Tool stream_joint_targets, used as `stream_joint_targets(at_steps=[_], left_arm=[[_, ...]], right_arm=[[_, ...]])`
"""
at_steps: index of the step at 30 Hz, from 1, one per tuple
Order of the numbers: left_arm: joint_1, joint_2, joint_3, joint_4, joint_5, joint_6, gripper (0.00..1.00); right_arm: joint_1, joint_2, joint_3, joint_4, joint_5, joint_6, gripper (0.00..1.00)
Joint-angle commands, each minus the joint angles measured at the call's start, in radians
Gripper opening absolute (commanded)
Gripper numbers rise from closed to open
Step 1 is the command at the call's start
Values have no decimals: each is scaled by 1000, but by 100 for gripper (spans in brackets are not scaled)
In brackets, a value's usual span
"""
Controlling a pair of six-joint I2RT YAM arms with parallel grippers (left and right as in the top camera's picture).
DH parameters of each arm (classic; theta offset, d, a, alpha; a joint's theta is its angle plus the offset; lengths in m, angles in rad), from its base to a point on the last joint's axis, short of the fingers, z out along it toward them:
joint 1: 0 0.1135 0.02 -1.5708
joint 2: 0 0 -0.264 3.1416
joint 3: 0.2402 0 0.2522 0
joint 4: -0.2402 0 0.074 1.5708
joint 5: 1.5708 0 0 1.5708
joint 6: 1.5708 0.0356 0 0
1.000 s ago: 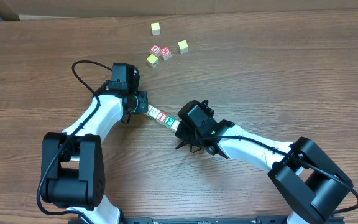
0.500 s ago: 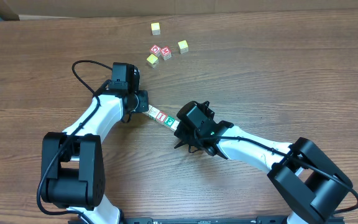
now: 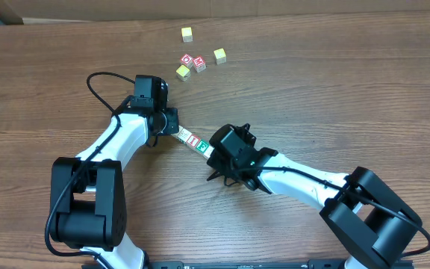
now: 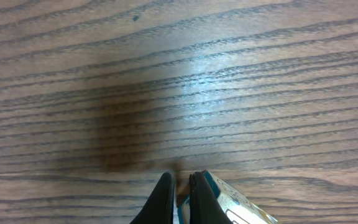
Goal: Flip 5 blocks
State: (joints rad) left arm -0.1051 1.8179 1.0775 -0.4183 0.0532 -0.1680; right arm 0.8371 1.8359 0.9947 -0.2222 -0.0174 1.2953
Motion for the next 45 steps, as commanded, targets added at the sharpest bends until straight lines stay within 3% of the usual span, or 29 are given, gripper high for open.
stream_joint_targets(at_steps=[1,35,45], left_arm=[[-13,21,-11,4,87,11,4],[-69,26,-11,31,105,3,4],[-100,26,-11,50,104,3,4]], right_arm=[[22,7,18,13,19,45,4],[74,7,17,58,61,341,4],[88,7,17,57,61,341,4]])
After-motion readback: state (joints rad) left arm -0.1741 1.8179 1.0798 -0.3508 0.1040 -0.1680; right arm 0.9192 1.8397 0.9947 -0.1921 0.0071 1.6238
